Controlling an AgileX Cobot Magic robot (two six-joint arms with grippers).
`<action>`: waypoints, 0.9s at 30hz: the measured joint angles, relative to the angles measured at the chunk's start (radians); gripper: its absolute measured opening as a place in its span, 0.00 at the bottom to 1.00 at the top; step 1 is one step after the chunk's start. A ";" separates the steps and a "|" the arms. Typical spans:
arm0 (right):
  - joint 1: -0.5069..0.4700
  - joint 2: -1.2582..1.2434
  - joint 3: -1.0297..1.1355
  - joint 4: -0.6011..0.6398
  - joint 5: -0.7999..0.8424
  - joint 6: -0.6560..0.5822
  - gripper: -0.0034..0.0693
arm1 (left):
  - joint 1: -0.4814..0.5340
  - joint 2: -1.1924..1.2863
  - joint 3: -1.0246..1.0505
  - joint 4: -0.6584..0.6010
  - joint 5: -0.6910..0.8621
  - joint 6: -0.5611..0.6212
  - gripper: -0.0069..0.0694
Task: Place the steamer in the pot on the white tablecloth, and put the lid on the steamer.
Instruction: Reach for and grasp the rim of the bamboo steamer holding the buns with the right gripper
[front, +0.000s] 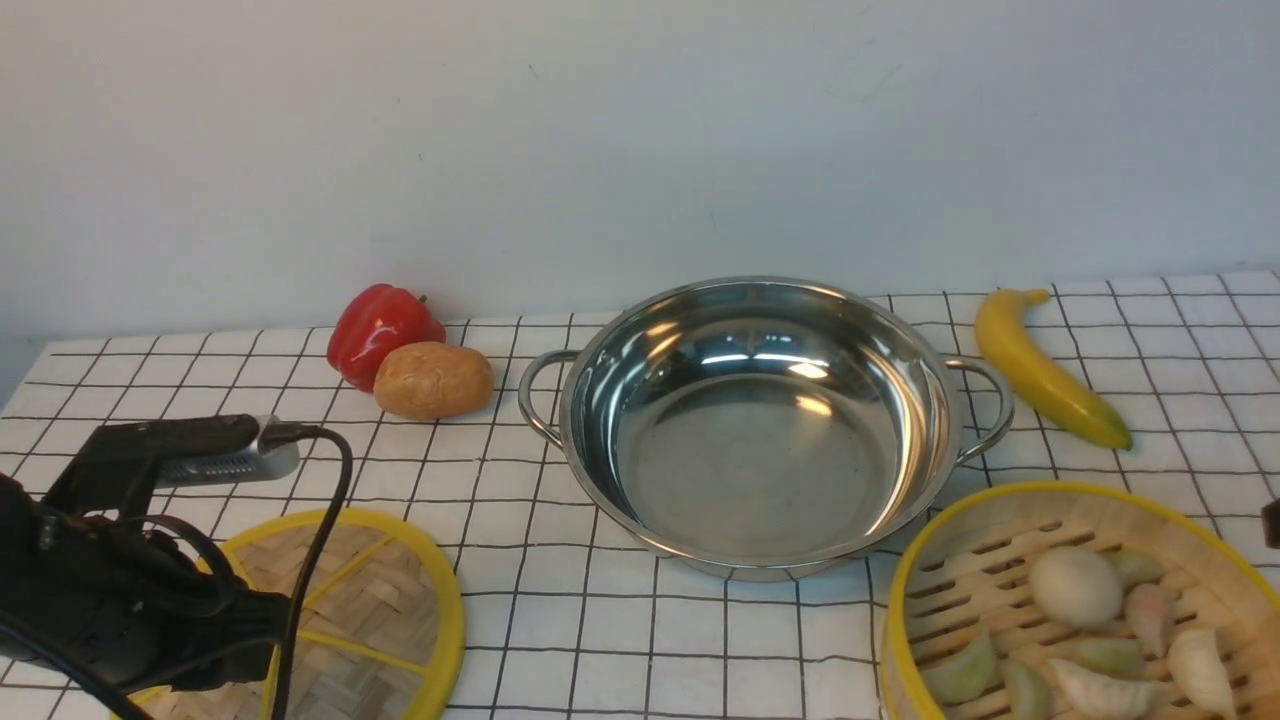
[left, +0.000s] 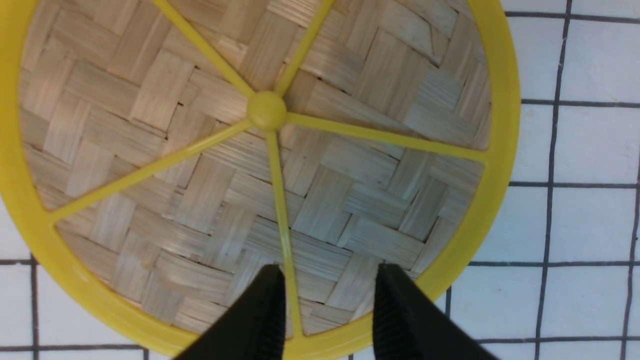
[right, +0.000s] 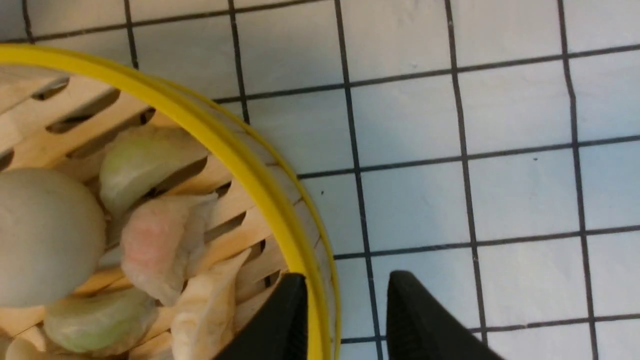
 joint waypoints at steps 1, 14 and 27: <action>0.000 0.000 0.000 0.010 0.004 -0.009 0.38 | 0.000 0.000 0.000 0.000 0.000 0.000 0.41; 0.000 0.000 0.000 0.090 0.076 -0.095 0.38 | 0.000 0.000 0.000 0.000 0.000 0.001 0.41; 0.000 0.055 0.000 0.090 0.072 -0.101 0.38 | 0.000 0.000 -0.002 0.000 0.000 0.006 0.41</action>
